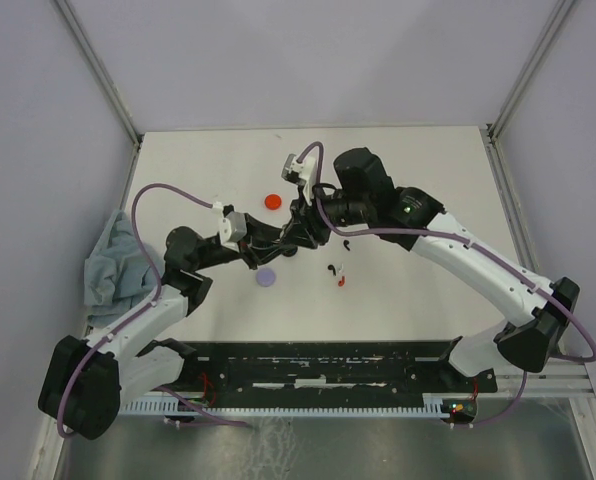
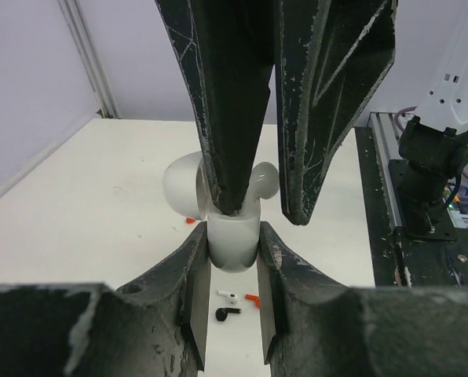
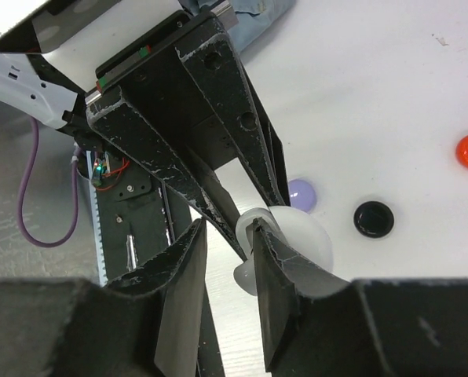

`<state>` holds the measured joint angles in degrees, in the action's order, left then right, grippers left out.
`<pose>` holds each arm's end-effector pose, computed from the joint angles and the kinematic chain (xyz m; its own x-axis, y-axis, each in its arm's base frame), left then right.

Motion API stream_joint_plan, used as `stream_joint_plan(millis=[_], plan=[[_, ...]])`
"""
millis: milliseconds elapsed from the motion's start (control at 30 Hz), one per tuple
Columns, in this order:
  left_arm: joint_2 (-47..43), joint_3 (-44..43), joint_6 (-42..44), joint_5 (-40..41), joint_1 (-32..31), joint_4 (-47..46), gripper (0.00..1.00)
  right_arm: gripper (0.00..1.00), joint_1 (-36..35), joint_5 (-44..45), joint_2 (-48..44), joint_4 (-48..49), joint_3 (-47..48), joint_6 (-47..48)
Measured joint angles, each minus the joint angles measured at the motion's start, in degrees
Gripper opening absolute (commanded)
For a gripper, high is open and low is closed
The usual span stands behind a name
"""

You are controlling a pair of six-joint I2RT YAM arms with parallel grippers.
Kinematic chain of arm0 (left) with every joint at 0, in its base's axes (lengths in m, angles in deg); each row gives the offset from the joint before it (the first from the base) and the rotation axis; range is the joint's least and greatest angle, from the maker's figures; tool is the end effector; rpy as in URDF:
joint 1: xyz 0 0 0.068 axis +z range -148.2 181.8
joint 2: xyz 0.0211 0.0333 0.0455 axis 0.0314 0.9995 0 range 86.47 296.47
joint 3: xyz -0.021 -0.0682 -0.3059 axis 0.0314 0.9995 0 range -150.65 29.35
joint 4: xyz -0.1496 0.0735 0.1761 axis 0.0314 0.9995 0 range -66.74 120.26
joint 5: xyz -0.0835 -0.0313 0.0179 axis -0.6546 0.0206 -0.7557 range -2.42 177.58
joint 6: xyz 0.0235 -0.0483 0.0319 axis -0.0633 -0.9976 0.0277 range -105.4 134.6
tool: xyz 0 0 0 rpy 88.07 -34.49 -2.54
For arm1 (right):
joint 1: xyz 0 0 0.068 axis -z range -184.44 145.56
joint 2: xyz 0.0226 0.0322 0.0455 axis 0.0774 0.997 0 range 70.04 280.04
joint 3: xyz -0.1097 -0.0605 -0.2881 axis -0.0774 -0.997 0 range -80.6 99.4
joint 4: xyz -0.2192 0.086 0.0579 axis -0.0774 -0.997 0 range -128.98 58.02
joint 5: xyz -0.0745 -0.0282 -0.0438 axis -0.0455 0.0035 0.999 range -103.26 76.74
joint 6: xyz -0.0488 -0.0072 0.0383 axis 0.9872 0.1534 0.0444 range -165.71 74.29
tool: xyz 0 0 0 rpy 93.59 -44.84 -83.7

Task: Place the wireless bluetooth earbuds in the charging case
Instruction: Place the earbud in the charging case.

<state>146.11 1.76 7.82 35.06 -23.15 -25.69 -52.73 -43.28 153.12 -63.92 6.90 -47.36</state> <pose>0.1526 -0.1127 0.3395 0.1501 -0.1492 -0.9774 0.9696 0.2154 0.1161 0.1851 0.2433 0.4416 -0.3346 -0.3378 -0.8797 -0.9323 0.2547 0.2567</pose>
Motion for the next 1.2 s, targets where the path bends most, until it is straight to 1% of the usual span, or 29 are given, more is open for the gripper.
stream_joint_plan(millis=[233,467,800,967,1200], plan=[[0.33,0.37,-1.05,1.55,-0.04,-2.73,0.03,0.43,-0.04,0.35,0.13,0.02,1.14,-0.2],[1.09,2.27,-2.36,4.35,-0.31,-6.1,0.03,0.46,-0.04,3.63,0.11,-0.46,3.58,-1.29],[1.46,3.58,-5.35,8.98,-0.31,-10.4,0.03,0.53,-0.09,10.84,-0.37,-7.91,5.6,-4.59],[1.6,3.61,-6.34,9.55,-0.31,-11.58,0.03,0.53,-0.09,11.63,-0.85,-9.92,5.6,-6.62],[1.6,3.61,-6.91,9.99,-0.31,-11.87,0.03,0.54,-0.09,10.75,-0.87,-9.25,5.49,-8.48]])
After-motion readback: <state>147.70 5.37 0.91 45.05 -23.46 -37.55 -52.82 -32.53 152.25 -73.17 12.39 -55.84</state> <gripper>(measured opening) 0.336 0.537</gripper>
